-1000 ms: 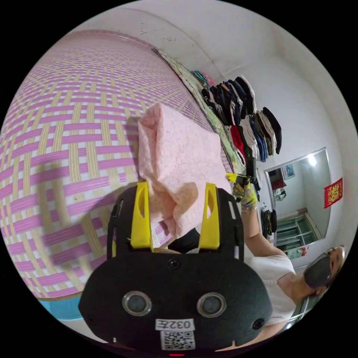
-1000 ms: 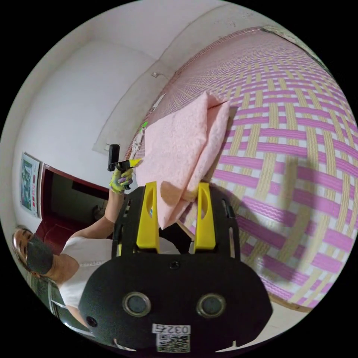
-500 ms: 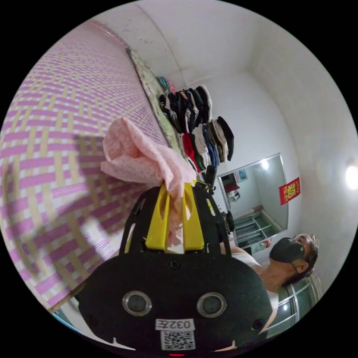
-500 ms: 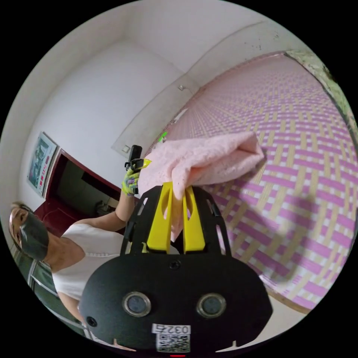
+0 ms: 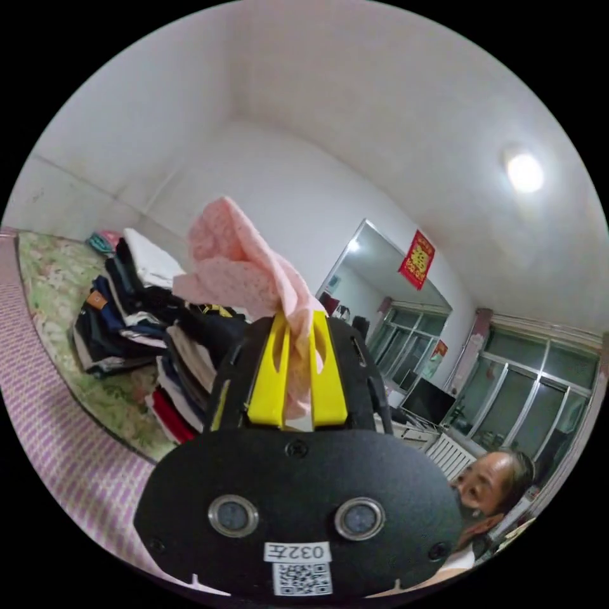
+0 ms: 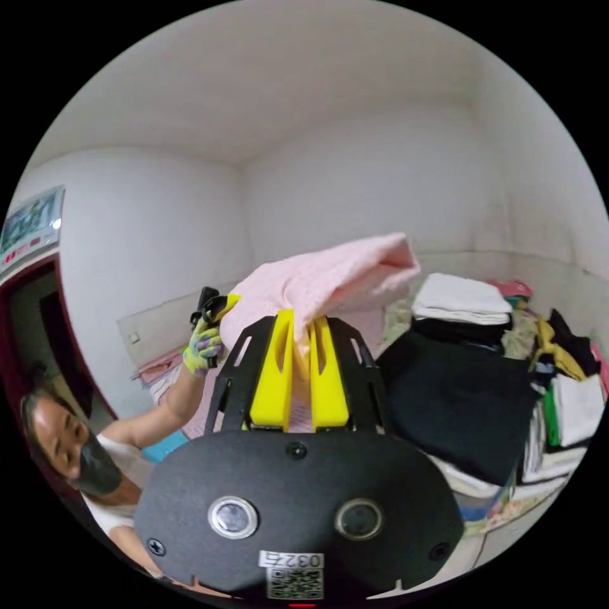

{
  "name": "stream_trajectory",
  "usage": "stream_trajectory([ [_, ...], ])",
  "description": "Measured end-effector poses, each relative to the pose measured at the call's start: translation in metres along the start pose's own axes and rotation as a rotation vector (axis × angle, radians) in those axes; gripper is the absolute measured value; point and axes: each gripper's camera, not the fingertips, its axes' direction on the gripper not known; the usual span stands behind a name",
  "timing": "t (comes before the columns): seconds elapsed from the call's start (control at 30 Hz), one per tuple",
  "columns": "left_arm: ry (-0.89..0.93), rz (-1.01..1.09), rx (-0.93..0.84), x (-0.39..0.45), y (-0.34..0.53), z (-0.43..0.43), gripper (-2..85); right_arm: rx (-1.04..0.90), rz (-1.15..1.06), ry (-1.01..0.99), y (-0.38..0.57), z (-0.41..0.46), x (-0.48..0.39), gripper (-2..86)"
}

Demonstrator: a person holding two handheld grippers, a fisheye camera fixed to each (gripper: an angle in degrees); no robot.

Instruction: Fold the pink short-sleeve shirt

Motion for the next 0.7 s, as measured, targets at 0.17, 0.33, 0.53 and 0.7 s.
stream_trajectory([
  [0.17, -0.125, -0.247, -0.154, -0.082, 0.01, 0.144, 5.5, -0.067, 0.286, 0.316, 0.016, -0.03, 0.102, 5.6],
  [0.33, -0.009, -0.415, -0.171, -0.165, 0.078, 0.182, 6.0, -0.113, 0.566, 0.437, 0.095, -0.043, 0.19, 9.8],
  [0.53, 0.039, -0.227, -0.178, -0.129, 0.14, 0.126, 4.2, 0.242, 0.277, 0.383, 0.169, -0.102, 0.129, 7.2],
  [0.7, -0.111, 0.154, -0.187, -0.035, 0.309, 0.027, -0.4, 0.247, -0.138, 0.088, 0.31, -0.043, 0.012, -0.5],
])
